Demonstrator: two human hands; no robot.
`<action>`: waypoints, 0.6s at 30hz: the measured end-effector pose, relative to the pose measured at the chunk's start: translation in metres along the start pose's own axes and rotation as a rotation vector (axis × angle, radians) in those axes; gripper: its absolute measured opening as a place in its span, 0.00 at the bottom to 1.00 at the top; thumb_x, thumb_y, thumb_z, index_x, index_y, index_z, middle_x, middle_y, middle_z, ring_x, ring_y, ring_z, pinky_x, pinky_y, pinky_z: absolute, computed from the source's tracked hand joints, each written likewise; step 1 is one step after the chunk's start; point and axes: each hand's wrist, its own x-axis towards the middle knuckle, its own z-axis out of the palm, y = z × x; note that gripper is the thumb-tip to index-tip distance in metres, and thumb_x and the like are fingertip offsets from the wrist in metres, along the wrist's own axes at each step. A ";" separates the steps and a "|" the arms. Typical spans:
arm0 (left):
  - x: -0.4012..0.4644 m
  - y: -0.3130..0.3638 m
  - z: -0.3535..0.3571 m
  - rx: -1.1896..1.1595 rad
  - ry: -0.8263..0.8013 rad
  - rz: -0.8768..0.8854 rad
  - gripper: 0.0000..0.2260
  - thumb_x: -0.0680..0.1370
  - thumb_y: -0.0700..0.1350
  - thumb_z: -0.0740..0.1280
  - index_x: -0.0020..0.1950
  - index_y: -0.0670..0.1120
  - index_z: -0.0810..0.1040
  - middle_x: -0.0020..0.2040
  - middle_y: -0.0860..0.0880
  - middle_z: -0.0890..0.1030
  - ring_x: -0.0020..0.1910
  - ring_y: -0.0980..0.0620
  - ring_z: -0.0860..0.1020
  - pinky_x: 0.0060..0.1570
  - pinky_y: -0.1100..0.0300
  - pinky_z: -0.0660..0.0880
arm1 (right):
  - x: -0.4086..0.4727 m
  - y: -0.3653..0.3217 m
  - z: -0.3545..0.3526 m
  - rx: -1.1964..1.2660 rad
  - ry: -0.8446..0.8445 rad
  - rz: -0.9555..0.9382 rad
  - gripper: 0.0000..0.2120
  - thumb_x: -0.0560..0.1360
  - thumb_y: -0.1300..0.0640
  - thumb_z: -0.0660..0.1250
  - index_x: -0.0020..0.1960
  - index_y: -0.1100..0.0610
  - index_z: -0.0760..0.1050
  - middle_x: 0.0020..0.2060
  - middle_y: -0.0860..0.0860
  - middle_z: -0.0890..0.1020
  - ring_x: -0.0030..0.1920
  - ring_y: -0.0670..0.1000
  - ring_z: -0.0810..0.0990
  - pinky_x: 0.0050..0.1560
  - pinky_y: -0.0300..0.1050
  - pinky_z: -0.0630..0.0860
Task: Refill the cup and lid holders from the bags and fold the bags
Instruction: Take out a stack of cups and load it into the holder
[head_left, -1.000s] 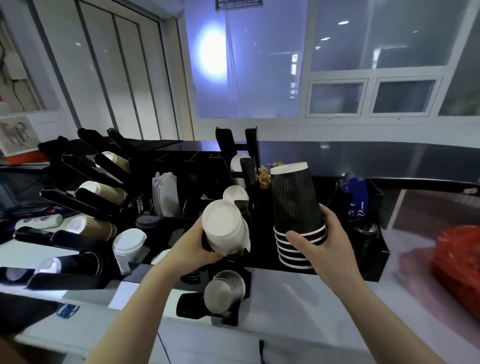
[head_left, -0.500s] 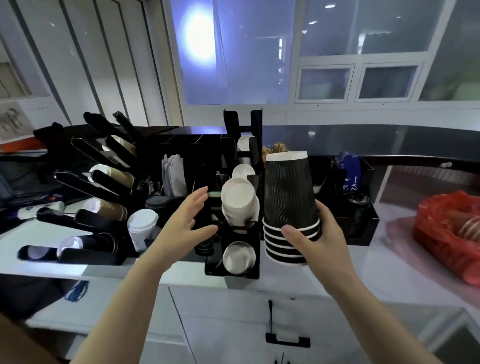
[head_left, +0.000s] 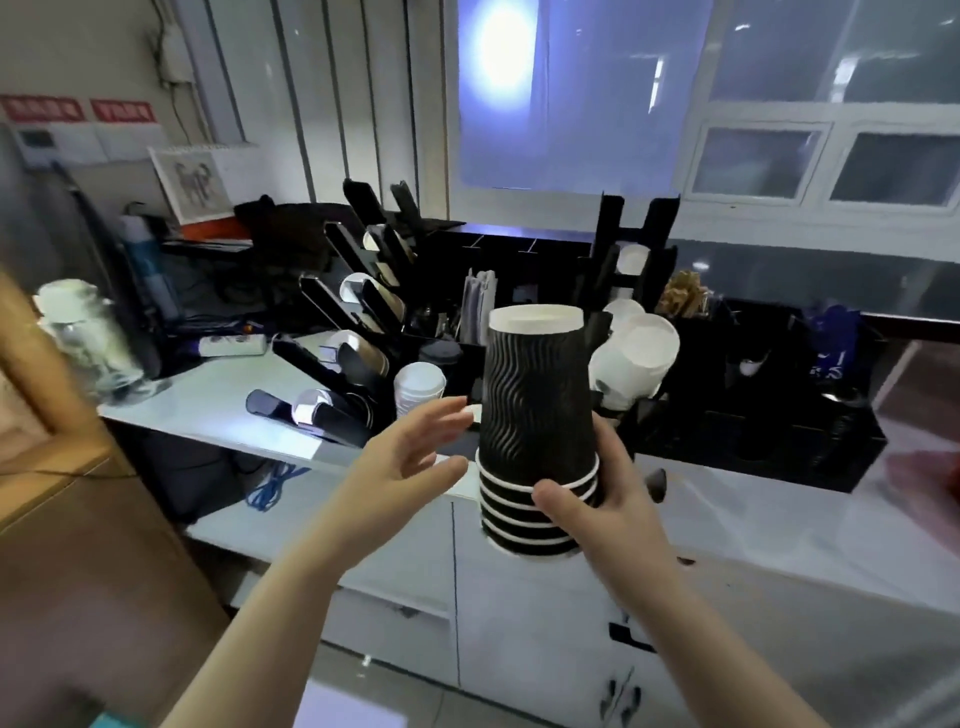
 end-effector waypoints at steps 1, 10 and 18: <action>-0.006 -0.001 -0.007 -0.005 0.000 0.001 0.21 0.72 0.51 0.69 0.64 0.62 0.73 0.62 0.58 0.79 0.64 0.57 0.75 0.67 0.49 0.69 | 0.002 0.001 0.012 0.004 -0.039 -0.006 0.31 0.60 0.46 0.74 0.61 0.35 0.69 0.53 0.35 0.80 0.55 0.37 0.79 0.48 0.28 0.74; -0.029 -0.027 -0.076 0.027 0.098 -0.017 0.36 0.70 0.47 0.75 0.74 0.52 0.63 0.65 0.50 0.76 0.64 0.50 0.76 0.64 0.49 0.73 | 0.046 0.013 0.116 0.079 -0.271 0.019 0.32 0.69 0.39 0.68 0.69 0.48 0.65 0.59 0.38 0.79 0.61 0.41 0.77 0.55 0.31 0.73; 0.005 -0.060 -0.152 0.101 0.234 -0.016 0.35 0.68 0.39 0.74 0.72 0.53 0.65 0.60 0.56 0.79 0.60 0.55 0.78 0.56 0.63 0.75 | 0.129 0.030 0.185 0.030 -0.380 0.018 0.32 0.66 0.43 0.71 0.67 0.52 0.69 0.58 0.48 0.81 0.60 0.47 0.79 0.59 0.42 0.76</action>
